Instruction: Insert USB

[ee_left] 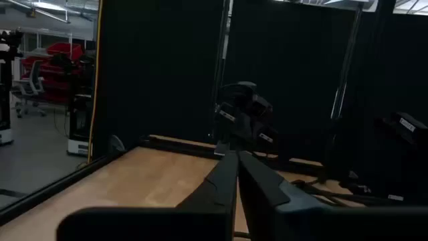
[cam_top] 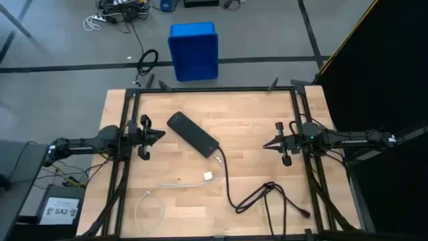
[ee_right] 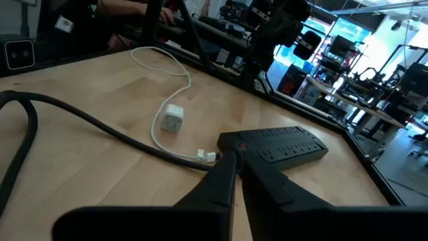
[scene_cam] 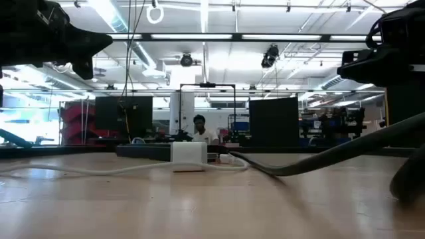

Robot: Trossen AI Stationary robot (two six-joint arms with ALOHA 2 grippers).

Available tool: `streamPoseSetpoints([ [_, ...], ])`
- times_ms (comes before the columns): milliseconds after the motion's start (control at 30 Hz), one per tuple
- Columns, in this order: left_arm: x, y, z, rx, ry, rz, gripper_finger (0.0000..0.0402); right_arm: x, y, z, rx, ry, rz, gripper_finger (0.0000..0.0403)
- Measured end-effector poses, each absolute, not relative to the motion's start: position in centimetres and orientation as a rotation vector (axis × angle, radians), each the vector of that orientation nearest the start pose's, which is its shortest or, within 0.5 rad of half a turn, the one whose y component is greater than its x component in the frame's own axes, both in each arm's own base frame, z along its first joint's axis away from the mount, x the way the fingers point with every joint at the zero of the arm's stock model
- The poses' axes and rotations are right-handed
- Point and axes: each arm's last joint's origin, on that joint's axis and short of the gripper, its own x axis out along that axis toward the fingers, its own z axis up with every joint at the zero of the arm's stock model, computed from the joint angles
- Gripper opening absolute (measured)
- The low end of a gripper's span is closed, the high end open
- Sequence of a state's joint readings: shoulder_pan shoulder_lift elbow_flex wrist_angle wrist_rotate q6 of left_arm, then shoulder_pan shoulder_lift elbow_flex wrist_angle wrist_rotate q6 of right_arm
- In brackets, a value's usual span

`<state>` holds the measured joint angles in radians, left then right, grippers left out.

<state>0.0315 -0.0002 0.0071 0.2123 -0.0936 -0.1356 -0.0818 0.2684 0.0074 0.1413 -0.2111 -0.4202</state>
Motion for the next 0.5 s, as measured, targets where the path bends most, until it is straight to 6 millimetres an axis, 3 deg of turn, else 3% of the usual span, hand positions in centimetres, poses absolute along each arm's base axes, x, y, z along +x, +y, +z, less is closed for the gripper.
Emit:
streamPoseSetpoints([
  [500, 9.47, 0.57, 18.63, -0.142, -0.228, 0.11, 0.0001, 11.31, -0.32, 15.69, -0.402, 0.089, 0.152, 0.0007],
])
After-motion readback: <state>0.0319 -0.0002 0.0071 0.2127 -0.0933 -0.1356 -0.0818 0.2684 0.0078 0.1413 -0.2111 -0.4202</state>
